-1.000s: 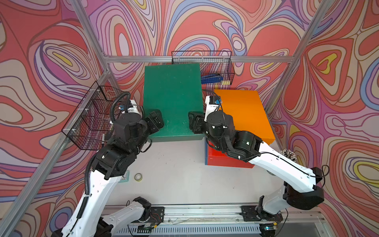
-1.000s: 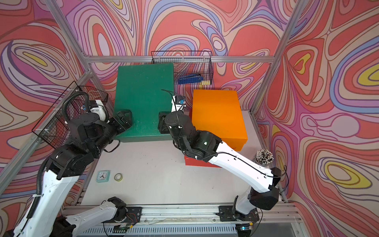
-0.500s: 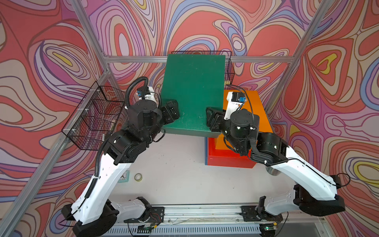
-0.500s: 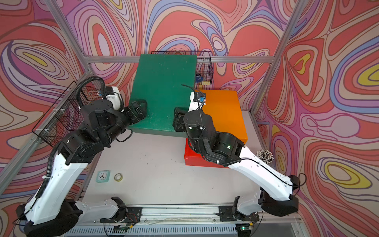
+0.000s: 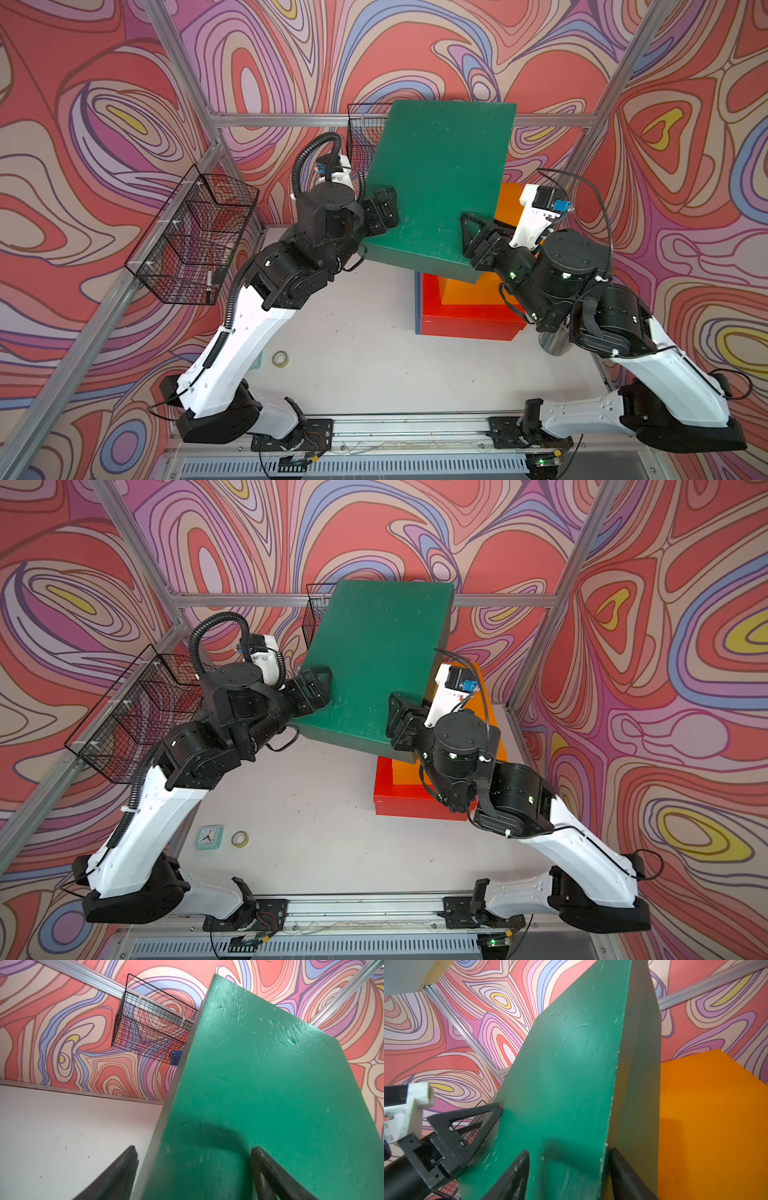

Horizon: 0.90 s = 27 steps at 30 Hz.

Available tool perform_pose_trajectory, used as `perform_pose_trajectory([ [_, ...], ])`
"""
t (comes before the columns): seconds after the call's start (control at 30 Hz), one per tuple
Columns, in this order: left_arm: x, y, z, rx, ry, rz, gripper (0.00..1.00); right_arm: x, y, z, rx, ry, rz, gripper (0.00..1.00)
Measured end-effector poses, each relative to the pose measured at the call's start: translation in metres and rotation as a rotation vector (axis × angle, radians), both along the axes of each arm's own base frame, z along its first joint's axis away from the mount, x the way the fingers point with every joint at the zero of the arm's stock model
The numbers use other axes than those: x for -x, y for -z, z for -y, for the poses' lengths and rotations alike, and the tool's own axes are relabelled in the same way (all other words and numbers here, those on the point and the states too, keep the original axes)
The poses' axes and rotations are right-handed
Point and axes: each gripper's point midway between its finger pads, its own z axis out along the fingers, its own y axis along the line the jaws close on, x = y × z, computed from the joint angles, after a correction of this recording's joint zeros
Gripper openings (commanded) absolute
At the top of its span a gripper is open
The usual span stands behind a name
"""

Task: Stack the shoeboxes
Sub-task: Place the shoebox at the shoebox.

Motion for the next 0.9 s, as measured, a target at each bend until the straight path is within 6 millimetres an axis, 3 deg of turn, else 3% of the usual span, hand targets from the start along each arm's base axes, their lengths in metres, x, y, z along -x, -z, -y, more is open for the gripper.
perform_pose_trajectory([
  [0.3,-0.012,0.002,0.065,-0.001,0.094,-0.005,0.85,0.018,-0.012,0.056,-0.049,0.081,0.030,0.63],
  [0.47,-0.014,0.021,0.091,-0.033,0.132,-0.037,0.85,0.019,-0.010,0.077,-0.059,0.125,0.032,0.63],
  [0.9,-0.017,0.025,0.090,-0.051,0.110,-0.035,0.85,-0.011,0.015,0.092,-0.033,0.108,-0.047,0.65],
])
